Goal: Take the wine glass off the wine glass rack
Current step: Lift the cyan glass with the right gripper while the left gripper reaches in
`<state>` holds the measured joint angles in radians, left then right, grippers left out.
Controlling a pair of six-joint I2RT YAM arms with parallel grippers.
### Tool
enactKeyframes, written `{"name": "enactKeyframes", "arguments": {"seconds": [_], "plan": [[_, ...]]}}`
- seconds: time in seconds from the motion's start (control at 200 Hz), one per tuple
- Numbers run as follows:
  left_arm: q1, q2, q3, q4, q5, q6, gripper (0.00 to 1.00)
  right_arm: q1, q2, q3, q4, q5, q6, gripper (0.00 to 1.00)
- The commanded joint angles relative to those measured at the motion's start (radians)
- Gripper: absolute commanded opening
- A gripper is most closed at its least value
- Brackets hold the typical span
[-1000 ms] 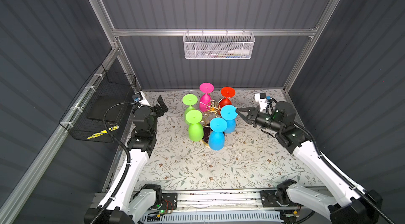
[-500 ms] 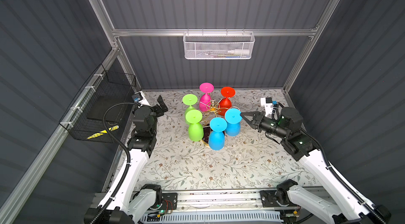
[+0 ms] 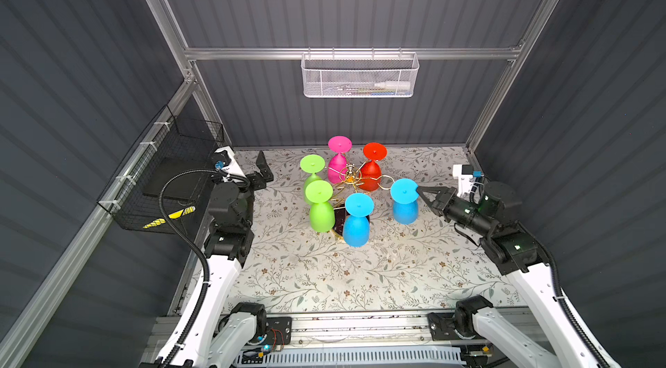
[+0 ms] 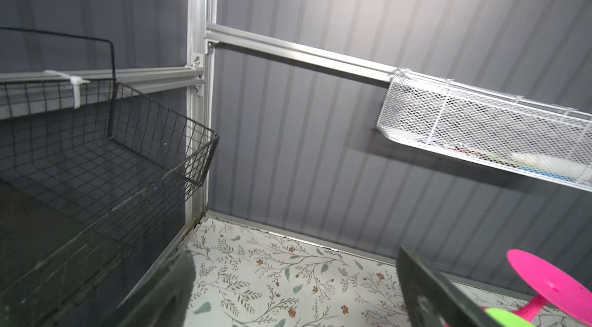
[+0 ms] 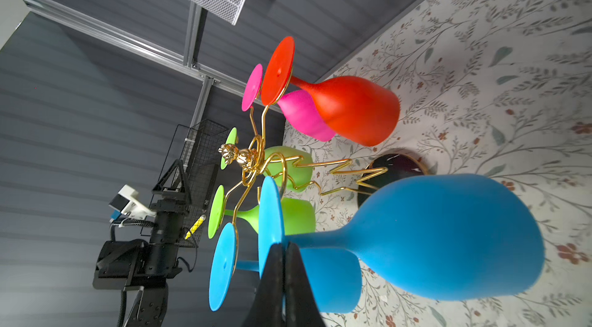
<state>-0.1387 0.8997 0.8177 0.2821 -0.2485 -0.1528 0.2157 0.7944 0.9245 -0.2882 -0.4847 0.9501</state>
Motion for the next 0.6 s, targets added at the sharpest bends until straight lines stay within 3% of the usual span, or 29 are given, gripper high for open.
{"name": "enactKeyframes", "arguments": {"seconds": [0.0, 0.12, 0.31, 0.42, 0.595], "plan": [[0.001, -0.018, 0.033, 0.016, 0.116, 0.076, 0.99, -0.063, -0.026, 0.083, -0.068, -0.022, -0.083, 0.00], [0.001, -0.014, 0.051, 0.019, 0.281, 0.136, 0.98, -0.112, -0.019, 0.151, -0.088, -0.033, -0.127, 0.00], [-0.007, 0.008, 0.074, 0.034, 0.629, 0.227, 0.94, -0.133, 0.022, 0.257, -0.041, -0.071, -0.170, 0.00], [-0.056, 0.014, 0.086, 0.058, 0.681, 0.269, 0.93, -0.132, 0.054, 0.313, 0.013, -0.114, -0.177, 0.00], [-0.211, 0.092, 0.132, 0.092, 0.696, 0.303, 0.92, -0.131, 0.112, 0.379, 0.119, -0.239, -0.146, 0.00]]}}
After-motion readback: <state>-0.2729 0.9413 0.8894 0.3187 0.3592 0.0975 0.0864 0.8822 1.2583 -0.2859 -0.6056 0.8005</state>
